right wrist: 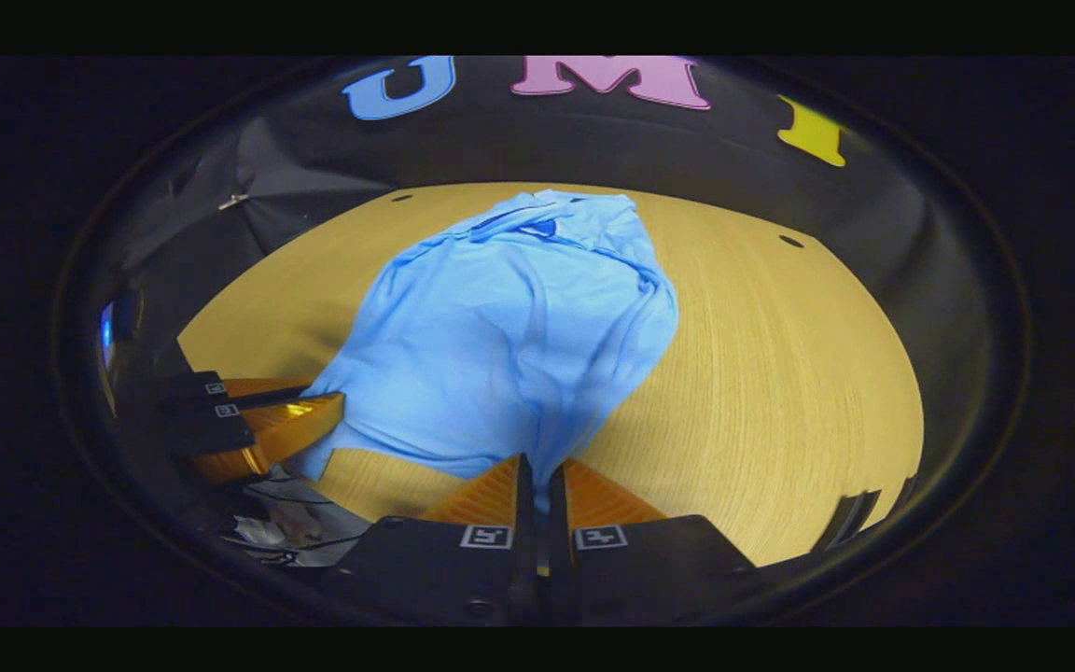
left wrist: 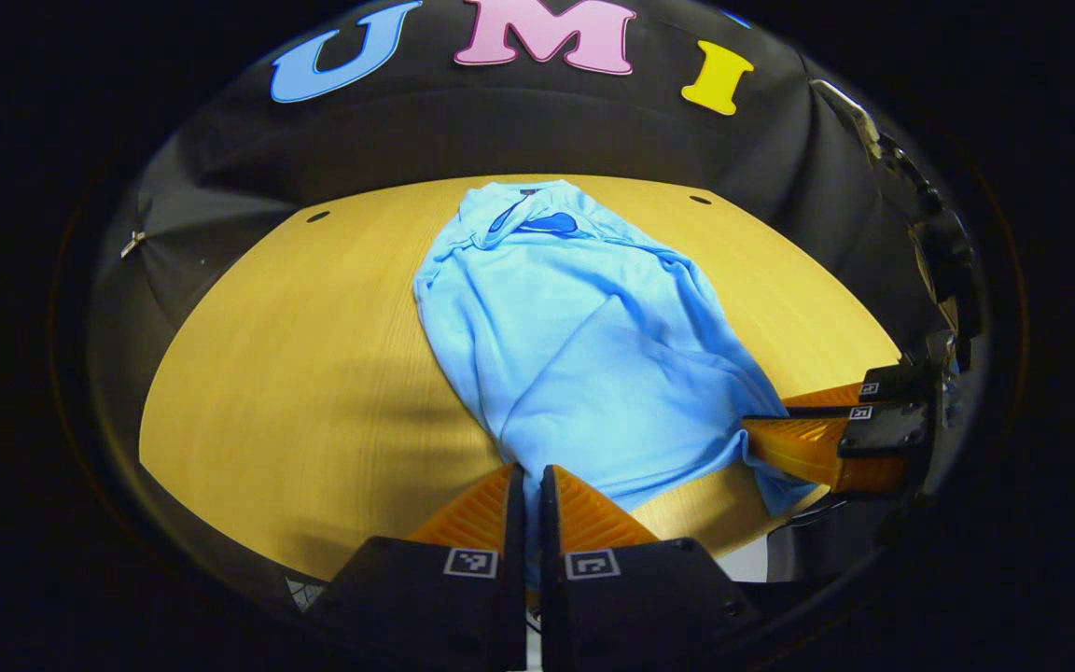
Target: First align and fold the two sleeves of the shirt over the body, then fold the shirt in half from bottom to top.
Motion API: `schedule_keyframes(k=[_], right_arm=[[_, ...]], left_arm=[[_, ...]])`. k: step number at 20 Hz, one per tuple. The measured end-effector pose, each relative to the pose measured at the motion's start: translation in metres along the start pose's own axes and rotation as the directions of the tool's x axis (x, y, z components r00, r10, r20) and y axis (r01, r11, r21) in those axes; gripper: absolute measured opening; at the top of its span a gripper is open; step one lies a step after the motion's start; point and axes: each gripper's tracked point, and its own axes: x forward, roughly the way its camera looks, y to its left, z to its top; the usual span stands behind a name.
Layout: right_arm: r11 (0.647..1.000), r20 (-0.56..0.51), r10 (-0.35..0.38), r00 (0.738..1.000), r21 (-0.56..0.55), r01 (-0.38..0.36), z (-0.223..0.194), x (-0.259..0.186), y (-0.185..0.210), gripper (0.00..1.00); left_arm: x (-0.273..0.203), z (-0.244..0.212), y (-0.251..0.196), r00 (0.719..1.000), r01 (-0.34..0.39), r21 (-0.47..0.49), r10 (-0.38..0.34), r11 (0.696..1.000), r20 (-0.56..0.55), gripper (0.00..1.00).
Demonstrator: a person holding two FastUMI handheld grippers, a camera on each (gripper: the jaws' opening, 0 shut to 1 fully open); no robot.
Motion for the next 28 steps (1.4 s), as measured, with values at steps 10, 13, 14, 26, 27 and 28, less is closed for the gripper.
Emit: schedule_keyframes(k=[10,13,14,26,27,28], right_arm=[[0.997,-0.026,0.067,0.997,-0.023,-0.067,0.012,-0.004,-0.006,0.05],[0.996,0.02,0.085,0.996,-0.041,-0.085,0.039,-0.016,-0.01,0.05],[0.995,0.036,0.095,0.995,-0.033,-0.093,0.05,-0.018,-0.011,0.05],[0.987,0.25,0.154,0.956,0.005,-0.16,0.245,-0.024,-0.043,0.1],[0.987,0.263,0.155,0.952,0.007,-0.162,0.258,-0.021,-0.047,0.1],[0.986,0.276,0.159,0.948,0.011,-0.168,0.273,-0.016,-0.051,0.11]], left_arm=[[-0.006,0.009,-0.007,0.998,0.01,-0.019,-0.011,1.0,-0.057,0.07],[-0.015,0.032,-0.005,0.999,0.014,-0.027,-0.015,1.0,-0.04,0.06],[-0.021,0.046,-0.003,1.0,0.015,-0.04,-0.016,0.999,-0.015,0.06],[-0.032,0.232,0.021,0.986,0.044,-0.043,-0.036,0.998,0.162,0.06],[-0.028,0.247,0.022,0.985,0.049,-0.049,-0.04,0.998,0.17,0.06],[-0.023,0.262,0.026,0.983,0.051,-0.059,-0.04,0.997,0.177,0.06]])
